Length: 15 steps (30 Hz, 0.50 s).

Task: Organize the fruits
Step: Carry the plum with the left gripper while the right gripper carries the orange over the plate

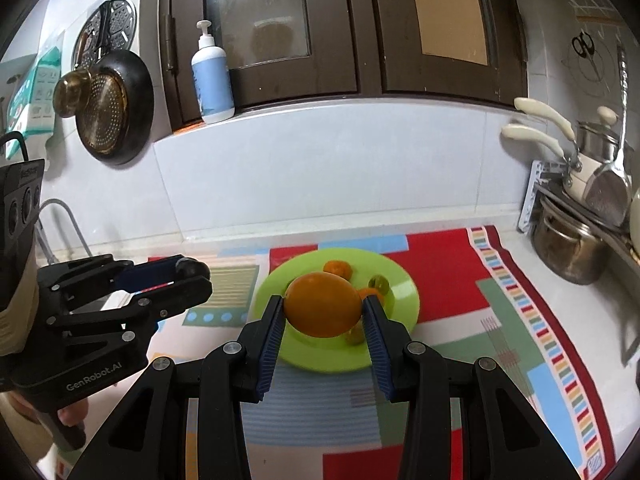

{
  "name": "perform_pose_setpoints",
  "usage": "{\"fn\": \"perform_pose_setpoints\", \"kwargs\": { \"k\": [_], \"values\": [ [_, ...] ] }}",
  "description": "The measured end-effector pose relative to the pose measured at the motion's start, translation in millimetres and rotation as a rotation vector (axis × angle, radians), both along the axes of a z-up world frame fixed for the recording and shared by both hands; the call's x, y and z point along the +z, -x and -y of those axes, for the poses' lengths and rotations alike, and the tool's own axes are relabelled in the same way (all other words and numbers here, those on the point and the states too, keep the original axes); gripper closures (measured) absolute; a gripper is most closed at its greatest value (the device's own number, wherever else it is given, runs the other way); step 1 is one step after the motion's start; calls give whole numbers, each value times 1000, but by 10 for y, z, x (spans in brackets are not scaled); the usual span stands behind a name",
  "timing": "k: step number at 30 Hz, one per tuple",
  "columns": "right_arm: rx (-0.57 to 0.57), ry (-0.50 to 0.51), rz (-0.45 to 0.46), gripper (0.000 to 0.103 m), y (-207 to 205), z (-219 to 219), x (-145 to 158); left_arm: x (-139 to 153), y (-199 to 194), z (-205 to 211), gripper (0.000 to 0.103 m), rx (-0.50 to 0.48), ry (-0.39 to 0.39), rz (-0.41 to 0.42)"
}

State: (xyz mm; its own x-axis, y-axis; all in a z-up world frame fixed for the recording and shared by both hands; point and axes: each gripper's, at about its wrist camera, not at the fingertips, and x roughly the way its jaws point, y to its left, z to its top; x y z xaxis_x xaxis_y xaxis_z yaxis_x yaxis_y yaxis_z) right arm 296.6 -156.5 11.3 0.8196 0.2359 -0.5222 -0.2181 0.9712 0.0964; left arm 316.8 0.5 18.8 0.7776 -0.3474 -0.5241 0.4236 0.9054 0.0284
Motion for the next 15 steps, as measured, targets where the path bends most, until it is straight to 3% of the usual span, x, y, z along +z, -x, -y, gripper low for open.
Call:
{"fn": "perform_pose_setpoints", "kwargs": {
  "k": [15],
  "values": [
    [7,6,5,62,-457,-45,45,24,-491,5,74,24,34,-30]
  ]
}}
